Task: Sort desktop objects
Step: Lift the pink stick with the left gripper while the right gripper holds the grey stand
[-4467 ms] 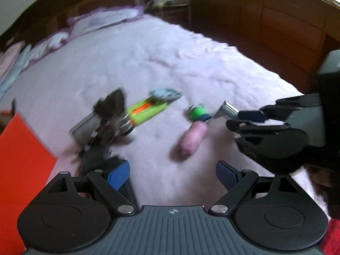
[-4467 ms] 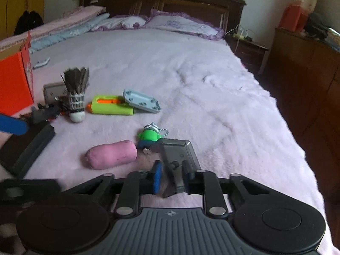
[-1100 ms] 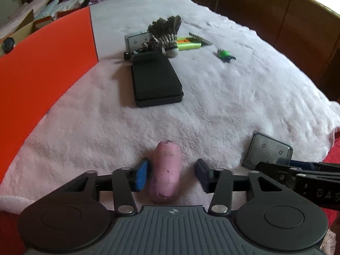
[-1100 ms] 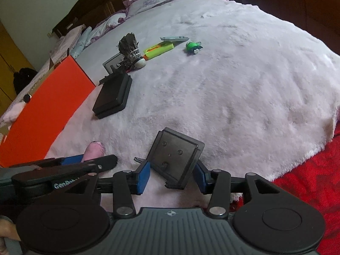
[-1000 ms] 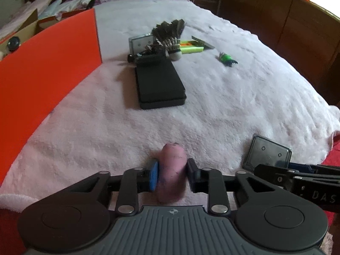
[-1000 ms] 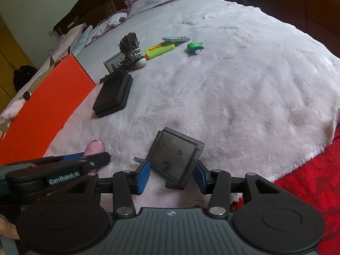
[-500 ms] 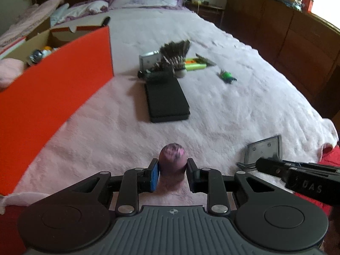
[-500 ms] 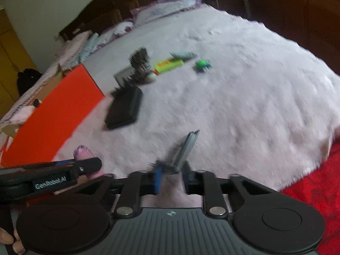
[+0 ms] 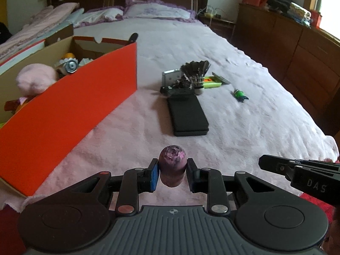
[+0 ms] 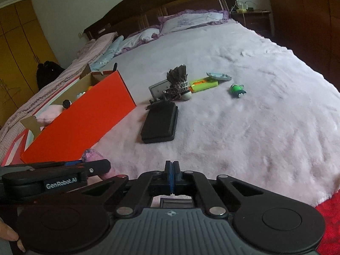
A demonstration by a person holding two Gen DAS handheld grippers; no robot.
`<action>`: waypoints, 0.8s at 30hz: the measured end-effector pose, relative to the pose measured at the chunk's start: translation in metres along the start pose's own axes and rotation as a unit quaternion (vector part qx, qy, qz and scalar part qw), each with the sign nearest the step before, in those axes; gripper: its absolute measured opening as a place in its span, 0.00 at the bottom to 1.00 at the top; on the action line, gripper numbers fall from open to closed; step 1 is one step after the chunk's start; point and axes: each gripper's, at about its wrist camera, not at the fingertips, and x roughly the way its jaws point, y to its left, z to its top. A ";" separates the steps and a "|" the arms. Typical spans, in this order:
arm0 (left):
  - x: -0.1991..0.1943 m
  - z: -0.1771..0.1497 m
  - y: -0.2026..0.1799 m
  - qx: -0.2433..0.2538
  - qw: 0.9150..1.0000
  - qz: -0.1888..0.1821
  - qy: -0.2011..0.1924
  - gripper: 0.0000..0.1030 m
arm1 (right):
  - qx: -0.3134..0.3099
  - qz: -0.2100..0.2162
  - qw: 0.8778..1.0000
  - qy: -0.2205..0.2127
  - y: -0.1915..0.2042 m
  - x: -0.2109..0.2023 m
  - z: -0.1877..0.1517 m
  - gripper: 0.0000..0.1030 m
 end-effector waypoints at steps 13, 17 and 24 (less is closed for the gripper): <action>0.006 -0.017 0.012 -0.019 0.999 -0.018 0.030 0.28 | 0.002 -0.026 0.996 0.088 -0.006 0.016 -0.016 0.24; 0.010 -0.022 0.010 -0.018 0.999 -0.019 0.039 0.28 | -0.012 -0.007 0.995 0.099 0.004 0.016 -0.021 0.38; 0.013 -0.023 0.007 -0.014 0.999 -0.017 0.045 0.28 | -0.110 -0.038 0.986 0.118 0.036 0.027 -0.035 0.43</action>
